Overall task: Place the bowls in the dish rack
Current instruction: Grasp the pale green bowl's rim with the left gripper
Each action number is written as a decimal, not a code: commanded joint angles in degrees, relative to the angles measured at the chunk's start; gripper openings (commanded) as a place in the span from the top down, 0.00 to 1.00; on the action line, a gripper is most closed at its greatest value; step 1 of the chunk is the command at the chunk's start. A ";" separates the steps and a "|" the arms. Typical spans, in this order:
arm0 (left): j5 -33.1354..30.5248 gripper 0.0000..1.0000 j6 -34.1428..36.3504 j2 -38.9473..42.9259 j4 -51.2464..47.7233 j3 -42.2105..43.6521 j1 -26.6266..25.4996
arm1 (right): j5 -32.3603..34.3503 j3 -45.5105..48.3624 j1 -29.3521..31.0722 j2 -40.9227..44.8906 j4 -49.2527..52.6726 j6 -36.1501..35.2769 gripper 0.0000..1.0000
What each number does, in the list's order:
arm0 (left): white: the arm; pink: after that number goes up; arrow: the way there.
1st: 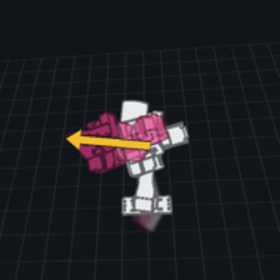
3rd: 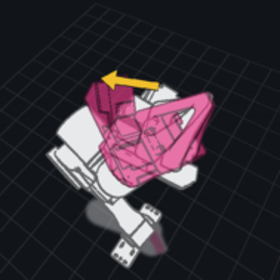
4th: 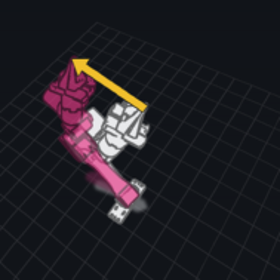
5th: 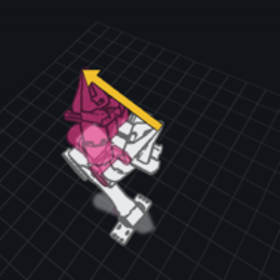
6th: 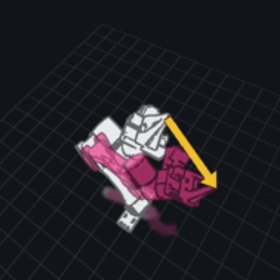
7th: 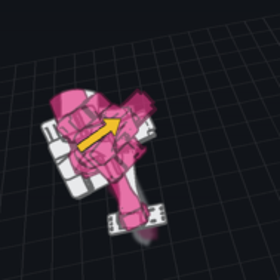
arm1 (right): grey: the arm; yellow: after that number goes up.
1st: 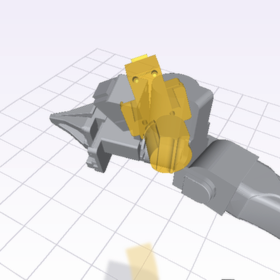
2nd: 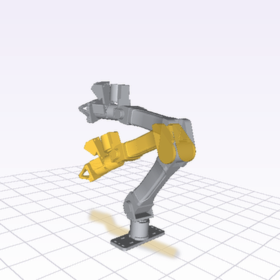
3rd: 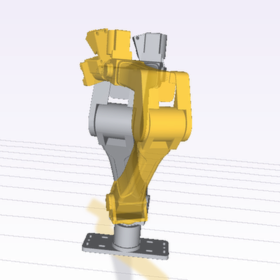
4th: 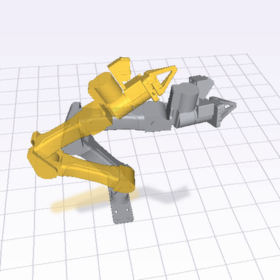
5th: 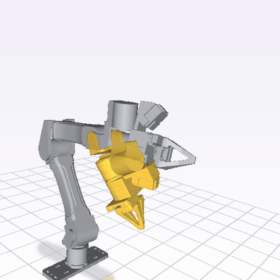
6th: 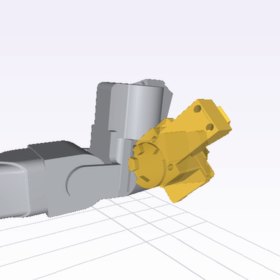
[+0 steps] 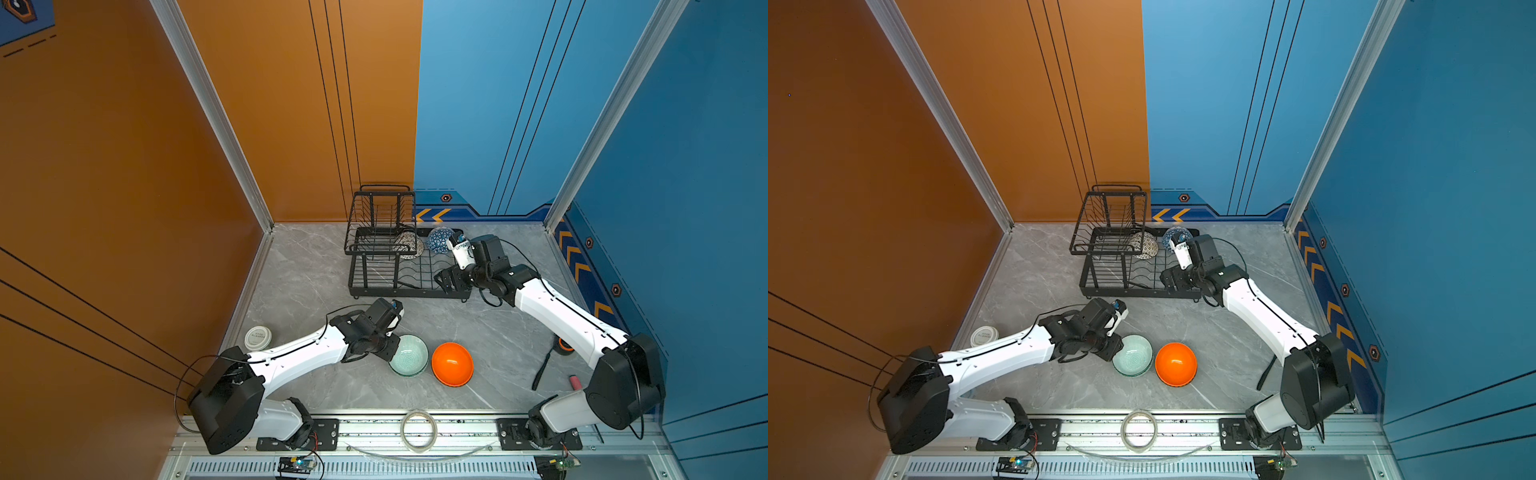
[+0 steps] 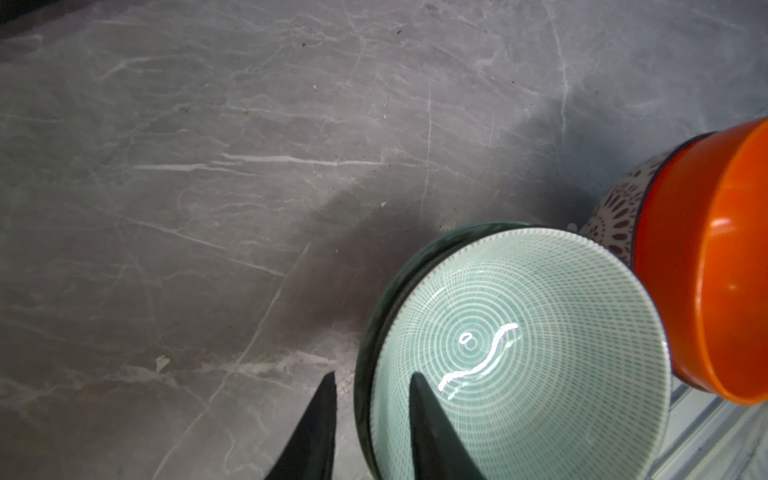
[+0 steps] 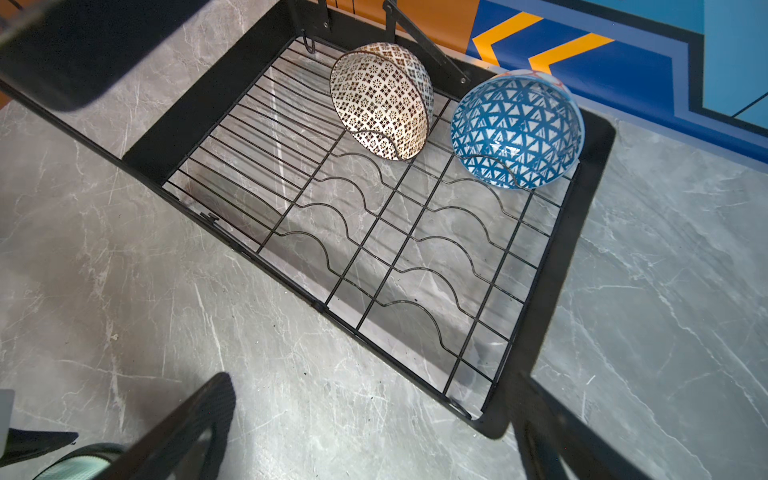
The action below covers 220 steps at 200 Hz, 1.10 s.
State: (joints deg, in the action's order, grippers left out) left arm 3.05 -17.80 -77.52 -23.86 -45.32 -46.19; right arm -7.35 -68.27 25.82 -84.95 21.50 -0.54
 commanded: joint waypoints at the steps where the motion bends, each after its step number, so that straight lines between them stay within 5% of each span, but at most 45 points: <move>1: -1.29 0.74 0.31 -0.42 -0.93 -0.85 -0.48 | -0.61 0.93 -0.41 0.82 0.66 0.49 0.00; 86: -1.80 0.88 0.42 -0.54 -1.84 -1.45 -0.52 | -0.76 1.19 -0.78 0.04 0.66 0.27 0.00; 220: -5.26 0.93 1.63 2.04 -7.75 -5.10 -0.81 | -1.35 2.82 -1.65 0.70 -0.05 0.07 0.00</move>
State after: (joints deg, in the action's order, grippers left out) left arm 1.26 -17.39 -77.08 -27.97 -48.25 -46.44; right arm -7.55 -66.24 24.58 -84.95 21.47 -0.56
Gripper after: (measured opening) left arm 0.072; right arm 0.999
